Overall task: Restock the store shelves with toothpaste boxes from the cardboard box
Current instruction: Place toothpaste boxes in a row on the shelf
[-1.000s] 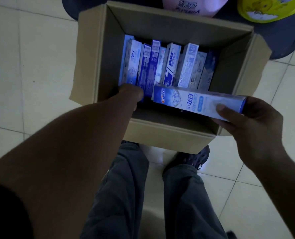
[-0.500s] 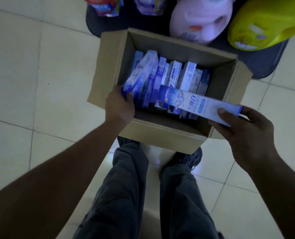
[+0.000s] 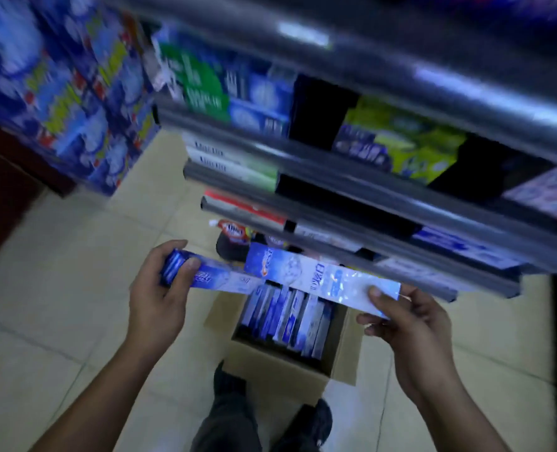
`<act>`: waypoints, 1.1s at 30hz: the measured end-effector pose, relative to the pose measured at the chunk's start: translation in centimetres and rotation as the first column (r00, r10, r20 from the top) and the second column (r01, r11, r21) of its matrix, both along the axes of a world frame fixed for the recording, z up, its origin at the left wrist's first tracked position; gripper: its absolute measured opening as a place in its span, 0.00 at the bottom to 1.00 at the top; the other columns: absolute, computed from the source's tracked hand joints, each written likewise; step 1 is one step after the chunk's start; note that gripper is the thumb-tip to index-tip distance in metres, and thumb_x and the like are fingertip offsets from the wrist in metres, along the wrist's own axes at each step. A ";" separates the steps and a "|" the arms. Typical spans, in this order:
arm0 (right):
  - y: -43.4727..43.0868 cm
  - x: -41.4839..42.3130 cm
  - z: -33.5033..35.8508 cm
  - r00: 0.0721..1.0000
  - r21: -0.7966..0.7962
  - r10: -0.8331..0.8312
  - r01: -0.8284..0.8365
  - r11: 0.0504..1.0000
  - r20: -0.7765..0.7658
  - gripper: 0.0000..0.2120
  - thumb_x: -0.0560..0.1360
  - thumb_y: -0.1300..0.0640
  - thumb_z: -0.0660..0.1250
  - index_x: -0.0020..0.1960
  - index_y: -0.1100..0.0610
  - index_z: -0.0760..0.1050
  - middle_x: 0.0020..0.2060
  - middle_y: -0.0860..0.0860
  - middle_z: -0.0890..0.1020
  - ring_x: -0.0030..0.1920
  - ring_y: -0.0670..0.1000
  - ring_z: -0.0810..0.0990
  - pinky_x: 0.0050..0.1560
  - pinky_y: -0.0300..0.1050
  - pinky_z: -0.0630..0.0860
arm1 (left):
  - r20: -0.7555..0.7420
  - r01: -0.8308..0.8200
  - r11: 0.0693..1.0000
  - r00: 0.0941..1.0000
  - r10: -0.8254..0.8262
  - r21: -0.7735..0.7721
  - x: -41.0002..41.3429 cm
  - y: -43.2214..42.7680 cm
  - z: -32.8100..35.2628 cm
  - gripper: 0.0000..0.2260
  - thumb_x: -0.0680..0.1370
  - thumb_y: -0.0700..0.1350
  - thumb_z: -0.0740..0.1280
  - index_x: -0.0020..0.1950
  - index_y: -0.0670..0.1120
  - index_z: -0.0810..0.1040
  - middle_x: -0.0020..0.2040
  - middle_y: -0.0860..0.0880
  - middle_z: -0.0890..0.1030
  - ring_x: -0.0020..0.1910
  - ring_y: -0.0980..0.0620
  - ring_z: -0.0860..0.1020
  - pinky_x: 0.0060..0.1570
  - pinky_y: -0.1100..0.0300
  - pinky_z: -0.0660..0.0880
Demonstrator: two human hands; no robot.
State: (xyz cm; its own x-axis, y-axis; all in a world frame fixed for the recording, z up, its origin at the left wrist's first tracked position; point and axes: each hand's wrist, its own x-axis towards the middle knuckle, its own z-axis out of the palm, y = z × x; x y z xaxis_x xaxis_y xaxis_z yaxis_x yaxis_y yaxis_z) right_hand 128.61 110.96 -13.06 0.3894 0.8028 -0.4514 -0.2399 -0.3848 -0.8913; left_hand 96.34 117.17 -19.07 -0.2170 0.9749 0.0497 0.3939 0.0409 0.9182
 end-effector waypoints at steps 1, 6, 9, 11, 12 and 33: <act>0.3 -0.3 2.8 1.000 0.042 0.000 0.000 0.999 0.007 0.18 0.65 0.55 0.77 0.51 0.63 0.80 0.42 0.59 0.85 0.33 0.60 0.82 0.30 0.44 0.77 | 0.023 0.005 0.999 1.000 -0.006 0.035 -0.2 0.8 2.9 0.09 0.79 0.47 0.69 0.59 0.52 0.79 0.51 0.62 0.82 0.50 0.69 0.78 0.52 0.77 0.69; 1.2 -1.7 15.2 0.999 0.265 -0.007 -0.006 0.964 0.048 0.20 0.64 0.57 0.77 0.51 0.63 0.75 0.37 0.53 0.85 0.31 0.52 0.83 0.30 0.42 0.79 | 0.149 0.075 0.981 0.984 -0.102 0.179 -0.4 4.7 15.5 0.09 0.81 0.42 0.70 0.61 0.48 0.78 0.49 0.61 0.83 0.47 0.67 0.79 0.47 0.76 0.72; 1.5 -2.1 20.9 0.995 0.375 -0.030 -0.008 0.927 0.098 0.19 0.65 0.56 0.77 0.51 0.63 0.76 0.37 0.54 0.85 0.34 0.53 0.82 0.32 0.44 0.80 | 0.259 0.064 0.962 0.956 -0.135 0.266 0.0 7.0 22.2 0.11 0.78 0.53 0.71 0.59 0.55 0.78 0.50 0.56 0.83 0.47 0.59 0.80 0.47 0.70 0.75; 1.6 -2.3 23.8 0.990 0.427 -0.064 0.005 0.904 0.125 0.18 0.66 0.56 0.77 0.51 0.62 0.76 0.39 0.54 0.85 0.37 0.54 0.84 0.34 0.45 0.81 | 0.273 0.065 0.939 0.948 -0.164 0.337 0.6 8.4 26.1 0.07 0.78 0.54 0.68 0.55 0.60 0.78 0.49 0.63 0.82 0.46 0.65 0.79 0.47 0.72 0.73; 1.7 -2.4 25.0 0.989 0.449 -0.083 0.018 0.893 0.126 0.17 0.66 0.56 0.77 0.50 0.61 0.76 0.40 0.55 0.86 0.38 0.55 0.84 0.34 0.46 0.81 | 0.292 0.057 0.929 0.941 -0.173 0.365 0.9 9.1 27.8 0.06 0.77 0.53 0.67 0.53 0.60 0.78 0.47 0.65 0.81 0.45 0.67 0.78 0.46 0.74 0.72; 3.5 2.3 35.5 0.947 0.734 -0.317 0.180 0.655 0.050 0.26 0.66 0.54 0.79 0.59 0.59 0.74 0.48 0.61 0.87 0.45 0.62 0.87 0.42 0.49 0.84 | 0.392 0.573 0.779 0.675 -0.625 0.257 9.0 11.6 44.3 0.17 0.67 0.42 0.63 0.50 0.50 0.86 0.50 0.47 0.86 0.36 0.49 0.80 0.28 0.53 0.77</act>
